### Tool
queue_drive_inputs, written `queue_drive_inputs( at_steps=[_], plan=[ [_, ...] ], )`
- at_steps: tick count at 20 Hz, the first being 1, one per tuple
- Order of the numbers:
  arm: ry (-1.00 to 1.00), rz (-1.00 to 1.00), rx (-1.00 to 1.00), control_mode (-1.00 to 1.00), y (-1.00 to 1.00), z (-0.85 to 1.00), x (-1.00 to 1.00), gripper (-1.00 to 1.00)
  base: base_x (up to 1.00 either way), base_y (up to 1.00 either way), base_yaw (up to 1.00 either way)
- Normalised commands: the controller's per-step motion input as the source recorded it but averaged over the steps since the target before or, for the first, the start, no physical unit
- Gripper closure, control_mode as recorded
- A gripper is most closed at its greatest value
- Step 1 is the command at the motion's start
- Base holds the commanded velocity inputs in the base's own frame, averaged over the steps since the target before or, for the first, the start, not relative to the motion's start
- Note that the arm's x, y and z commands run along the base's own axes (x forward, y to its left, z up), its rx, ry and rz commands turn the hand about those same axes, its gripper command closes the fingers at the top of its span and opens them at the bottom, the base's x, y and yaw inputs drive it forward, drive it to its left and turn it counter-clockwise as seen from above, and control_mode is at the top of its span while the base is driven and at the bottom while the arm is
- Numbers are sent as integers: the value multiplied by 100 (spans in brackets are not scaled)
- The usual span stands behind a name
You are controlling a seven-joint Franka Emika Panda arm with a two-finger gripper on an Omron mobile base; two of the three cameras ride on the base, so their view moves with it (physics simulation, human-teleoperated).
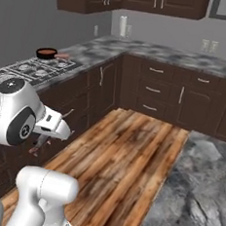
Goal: Retrieve the fish from the fridge and place it on the saucepan with marinade on the stove.
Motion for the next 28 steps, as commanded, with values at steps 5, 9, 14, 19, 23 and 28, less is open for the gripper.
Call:
queue_drive_inputs(
  at_steps=[5,9,14,19,23,28],
  plan=[
    [0,0,0,100,0,0,0,100,100,-46,6],
    [0,0,0,100,0,0,0,100,100,-37,8],
    [0,0,0,100,0,0,0,100,100,-2,20],
    [0,0,0,100,0,0,0,100,100,5,50],
    [0,0,0,100,0,0,0,100,100,10,51],
    [0,0,0,100,0,0,0,100,100,16,55]
  ],
)
